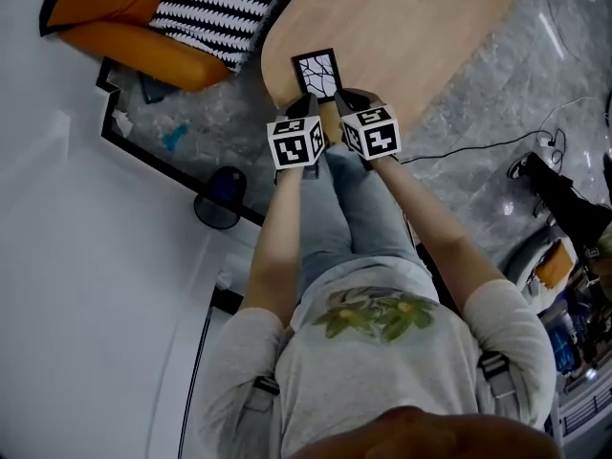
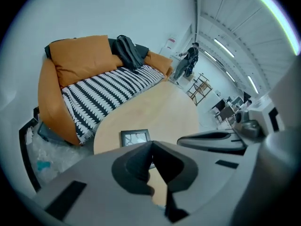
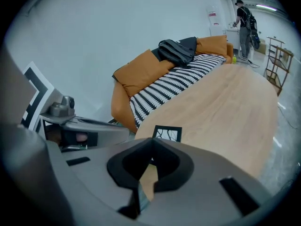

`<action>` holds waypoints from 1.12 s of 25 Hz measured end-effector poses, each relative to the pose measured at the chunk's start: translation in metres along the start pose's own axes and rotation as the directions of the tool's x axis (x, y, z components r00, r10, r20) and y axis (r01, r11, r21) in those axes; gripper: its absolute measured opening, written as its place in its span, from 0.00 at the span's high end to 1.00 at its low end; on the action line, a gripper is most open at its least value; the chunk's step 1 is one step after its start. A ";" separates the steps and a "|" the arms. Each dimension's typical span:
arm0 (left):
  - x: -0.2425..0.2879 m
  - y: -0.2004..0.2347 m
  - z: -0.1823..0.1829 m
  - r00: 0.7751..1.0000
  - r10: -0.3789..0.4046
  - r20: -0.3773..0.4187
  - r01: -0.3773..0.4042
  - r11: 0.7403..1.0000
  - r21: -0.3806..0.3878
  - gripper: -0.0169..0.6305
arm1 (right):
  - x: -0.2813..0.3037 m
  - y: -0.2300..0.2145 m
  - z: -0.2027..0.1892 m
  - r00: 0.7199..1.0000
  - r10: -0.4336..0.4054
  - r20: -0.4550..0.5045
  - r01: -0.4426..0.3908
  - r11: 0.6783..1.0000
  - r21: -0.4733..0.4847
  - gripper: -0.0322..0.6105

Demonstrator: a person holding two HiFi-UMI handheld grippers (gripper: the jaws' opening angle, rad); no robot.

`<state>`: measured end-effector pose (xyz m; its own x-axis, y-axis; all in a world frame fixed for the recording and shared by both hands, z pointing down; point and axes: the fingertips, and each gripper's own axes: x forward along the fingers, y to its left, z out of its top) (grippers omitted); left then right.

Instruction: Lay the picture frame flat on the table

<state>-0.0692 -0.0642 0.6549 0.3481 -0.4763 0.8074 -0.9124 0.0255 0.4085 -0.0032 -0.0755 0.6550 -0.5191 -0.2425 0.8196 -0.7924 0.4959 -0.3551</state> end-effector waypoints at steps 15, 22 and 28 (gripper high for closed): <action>-0.029 -0.012 -0.006 0.997 0.042 0.069 -0.043 0.999 0.019 0.95 | -0.028 0.018 0.000 0.998 0.044 0.034 -0.041 0.997 -0.069 0.94; -0.031 -0.008 -0.004 0.996 0.061 0.071 -0.060 0.998 -0.012 0.95 | -0.030 0.020 -0.001 0.999 0.036 0.021 -0.034 0.996 -0.080 0.94; -0.030 -0.007 -0.004 0.996 0.055 0.066 -0.054 0.998 -0.021 0.95 | -0.029 0.020 -0.001 0.999 0.035 0.017 -0.033 0.996 -0.083 0.94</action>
<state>-0.0725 -0.0464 0.6300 0.2820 -0.5311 0.7990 -0.9252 0.0698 0.3730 -0.0037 -0.0584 0.6248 -0.5519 -0.2396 0.7988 -0.7454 0.5713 -0.3437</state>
